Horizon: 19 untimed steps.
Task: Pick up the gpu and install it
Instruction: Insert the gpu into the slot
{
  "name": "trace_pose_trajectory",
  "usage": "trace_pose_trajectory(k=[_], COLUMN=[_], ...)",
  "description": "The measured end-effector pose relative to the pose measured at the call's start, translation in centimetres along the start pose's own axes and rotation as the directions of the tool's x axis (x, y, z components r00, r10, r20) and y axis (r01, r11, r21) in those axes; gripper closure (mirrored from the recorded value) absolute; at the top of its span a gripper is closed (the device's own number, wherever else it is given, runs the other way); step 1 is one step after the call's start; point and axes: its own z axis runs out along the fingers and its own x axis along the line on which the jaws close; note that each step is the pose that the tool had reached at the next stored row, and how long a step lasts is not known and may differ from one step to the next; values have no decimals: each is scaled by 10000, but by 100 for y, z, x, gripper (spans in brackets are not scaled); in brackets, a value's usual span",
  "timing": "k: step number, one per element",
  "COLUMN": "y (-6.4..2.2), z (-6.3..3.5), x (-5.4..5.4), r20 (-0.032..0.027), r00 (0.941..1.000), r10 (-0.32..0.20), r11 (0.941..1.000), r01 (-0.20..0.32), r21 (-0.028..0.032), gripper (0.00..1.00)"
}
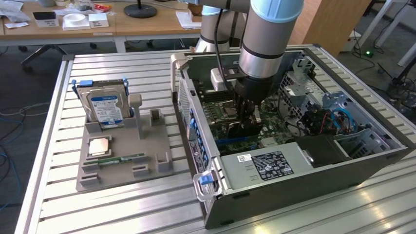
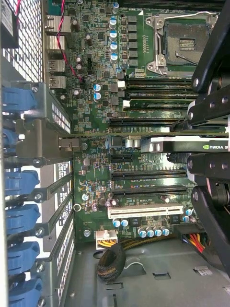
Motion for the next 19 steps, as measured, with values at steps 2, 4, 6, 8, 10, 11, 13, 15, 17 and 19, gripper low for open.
trace_pose_trajectory(k=[2,4,6,8,10,11,13,15,17,19], y=[0,0,1,1,1,2,2,2,3,3], z=[0,9,13,13,25,33,35,35,34,35], x=[0,0,0,0,0,0,0,0,0,0], r20=[0,2,-1,-1,2,2,0,0,25,36], r00=[10000,10000,10000,10000,10000,10000,10000,10000,10000,10000], r10=[0,0,0,0,0,0,0,0,2,3], r11=[10000,10000,10000,10000,10000,10000,10000,10000,10000,10000], r01=[0,0,0,0,0,0,0,0,-2,-3], r21=[1,1,-1,0,1,-1,0,0,-2,-2], gripper=[74,74,74,74,74,74,74,74,74,74])
